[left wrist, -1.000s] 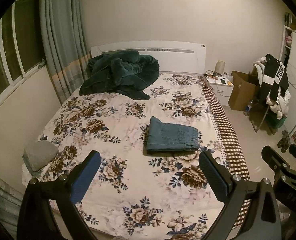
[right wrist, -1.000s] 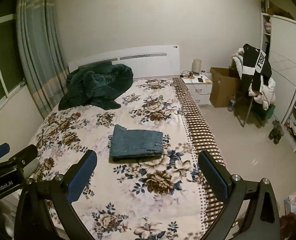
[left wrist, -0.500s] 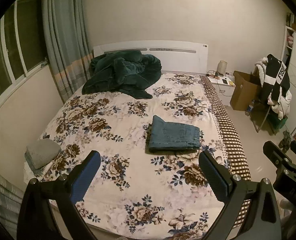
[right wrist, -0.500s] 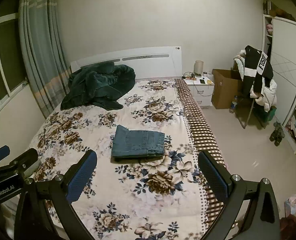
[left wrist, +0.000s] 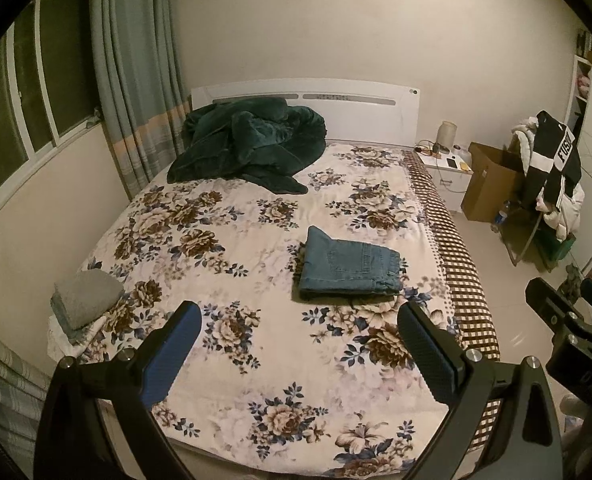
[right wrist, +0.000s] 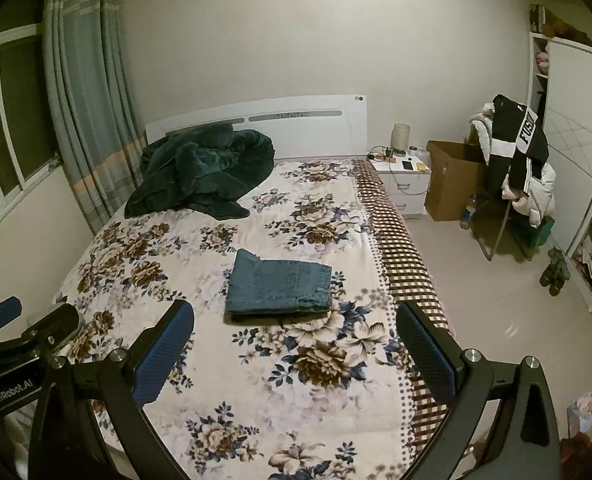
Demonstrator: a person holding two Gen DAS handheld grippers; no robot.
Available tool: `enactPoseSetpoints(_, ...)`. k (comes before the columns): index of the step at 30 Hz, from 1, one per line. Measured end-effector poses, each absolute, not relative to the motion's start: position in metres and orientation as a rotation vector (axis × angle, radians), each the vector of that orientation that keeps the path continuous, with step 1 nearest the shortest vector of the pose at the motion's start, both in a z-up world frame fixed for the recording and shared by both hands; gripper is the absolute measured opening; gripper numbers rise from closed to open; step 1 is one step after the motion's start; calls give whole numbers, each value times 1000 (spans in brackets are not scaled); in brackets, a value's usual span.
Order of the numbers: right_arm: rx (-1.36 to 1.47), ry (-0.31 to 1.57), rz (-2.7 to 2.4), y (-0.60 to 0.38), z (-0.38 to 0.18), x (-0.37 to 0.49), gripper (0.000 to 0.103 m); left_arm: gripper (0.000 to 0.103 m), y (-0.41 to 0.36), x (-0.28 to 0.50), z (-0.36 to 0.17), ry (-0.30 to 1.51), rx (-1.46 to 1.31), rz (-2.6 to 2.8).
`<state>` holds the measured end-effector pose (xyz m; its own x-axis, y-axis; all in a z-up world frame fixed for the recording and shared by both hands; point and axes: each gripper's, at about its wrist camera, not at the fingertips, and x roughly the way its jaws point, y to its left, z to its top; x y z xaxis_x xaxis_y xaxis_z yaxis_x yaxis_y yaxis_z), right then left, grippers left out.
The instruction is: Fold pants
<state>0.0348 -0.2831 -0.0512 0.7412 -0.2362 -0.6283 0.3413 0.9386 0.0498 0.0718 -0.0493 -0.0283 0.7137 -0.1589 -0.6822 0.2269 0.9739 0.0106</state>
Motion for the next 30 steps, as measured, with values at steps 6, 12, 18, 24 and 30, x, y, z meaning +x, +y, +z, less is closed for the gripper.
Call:
enactPoseSetpoints(6,166,665,-317,-280,-51,35,103,101,-48,69,-28,746,94,-211)
enactPoseSetpoints(12,167,663,-315,-279,-51,34,103,101,-45,65,-26,742,94,-206)
enactPoseSetpoints(18,165,663,-314,-278,-51,34,103,101,-44,63,-26,742,96,-202)
enactPoseSetpoints(24,165,660,-316,-277,-51,32,103,101,-44,63,-26,742,92,-202)
enactPoseSetpoints(30,165,662,-317,-273,-51,30,103,101,-40,63,-23,740,92,-201)
